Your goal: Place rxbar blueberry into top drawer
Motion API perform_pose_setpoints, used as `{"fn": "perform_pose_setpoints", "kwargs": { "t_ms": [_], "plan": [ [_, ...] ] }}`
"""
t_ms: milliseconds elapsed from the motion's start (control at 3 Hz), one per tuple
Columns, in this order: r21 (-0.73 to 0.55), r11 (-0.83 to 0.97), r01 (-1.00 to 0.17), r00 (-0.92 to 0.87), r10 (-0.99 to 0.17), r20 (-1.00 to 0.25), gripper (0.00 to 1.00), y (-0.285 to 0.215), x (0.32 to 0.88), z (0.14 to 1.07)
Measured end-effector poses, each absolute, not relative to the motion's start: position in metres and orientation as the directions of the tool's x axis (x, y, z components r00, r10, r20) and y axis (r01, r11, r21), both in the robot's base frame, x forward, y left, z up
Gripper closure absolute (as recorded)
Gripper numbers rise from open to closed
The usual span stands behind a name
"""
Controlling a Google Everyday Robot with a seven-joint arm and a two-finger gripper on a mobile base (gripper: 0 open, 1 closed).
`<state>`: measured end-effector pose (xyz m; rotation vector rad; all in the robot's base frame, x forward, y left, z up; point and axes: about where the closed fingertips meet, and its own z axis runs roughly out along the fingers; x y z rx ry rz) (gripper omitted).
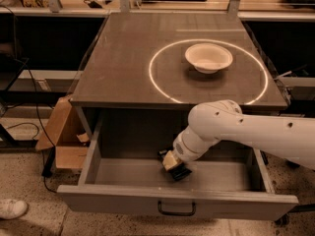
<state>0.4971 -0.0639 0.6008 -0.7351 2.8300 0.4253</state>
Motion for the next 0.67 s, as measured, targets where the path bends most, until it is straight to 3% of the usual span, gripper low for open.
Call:
{"fn": "perform_pose_setpoints", "kwargs": {
  "t_ms": [333,667],
  "plan": [
    [0.227,0.836,-0.499,-0.86,-0.446,-0.249,0.04,-0.0639,0.497,0.6008],
    [0.227,0.836,-0.499,-0.86,-0.446,-0.249,0.0,-0.0639,0.497,0.6007]
  ]
}}
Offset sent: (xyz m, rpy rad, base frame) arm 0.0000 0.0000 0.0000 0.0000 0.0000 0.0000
